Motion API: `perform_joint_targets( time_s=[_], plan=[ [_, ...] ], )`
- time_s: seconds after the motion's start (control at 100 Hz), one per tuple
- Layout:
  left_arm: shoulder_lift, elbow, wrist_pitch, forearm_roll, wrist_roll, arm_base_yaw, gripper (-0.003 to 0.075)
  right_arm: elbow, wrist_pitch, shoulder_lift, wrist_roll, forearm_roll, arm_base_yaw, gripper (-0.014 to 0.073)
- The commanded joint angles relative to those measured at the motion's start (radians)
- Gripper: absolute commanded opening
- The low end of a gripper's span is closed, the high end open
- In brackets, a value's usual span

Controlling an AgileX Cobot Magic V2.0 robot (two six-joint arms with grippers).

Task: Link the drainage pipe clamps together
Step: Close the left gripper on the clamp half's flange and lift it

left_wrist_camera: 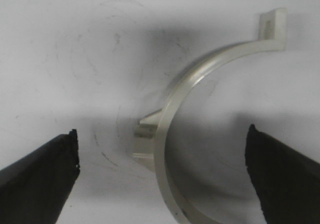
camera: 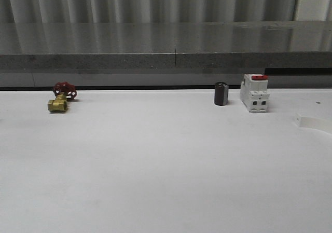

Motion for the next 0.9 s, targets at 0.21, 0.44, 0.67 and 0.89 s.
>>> perform_joint_targets(
  time_s=[0.21,0.44,0.67,0.89],
  plan=[
    [-0.014,-0.030,-0.053,0.001,0.002,0.001,0.0643,-0.016,-0.085,-0.021,-0.004,-0.009,-0.008,-0.0118],
    [-0.014,-0.030,-0.032,0.001,0.002,0.001,0.0426,-0.016,-0.085,-0.021,-0.004,-0.009,-0.008,-0.0118],
    [-0.016,-0.030,-0.012,-0.009,0.002,0.001,0.0066,-0.016,-0.085,-0.021,-0.004,-0.009,-0.008,-0.0118],
    [-0.089,-0.030,0.041,-0.125,0.002,-0.010,0.0006,-0.016,-0.085,-0.021,-0.004,-0.009,-0.008,-0.0118]
  ],
)
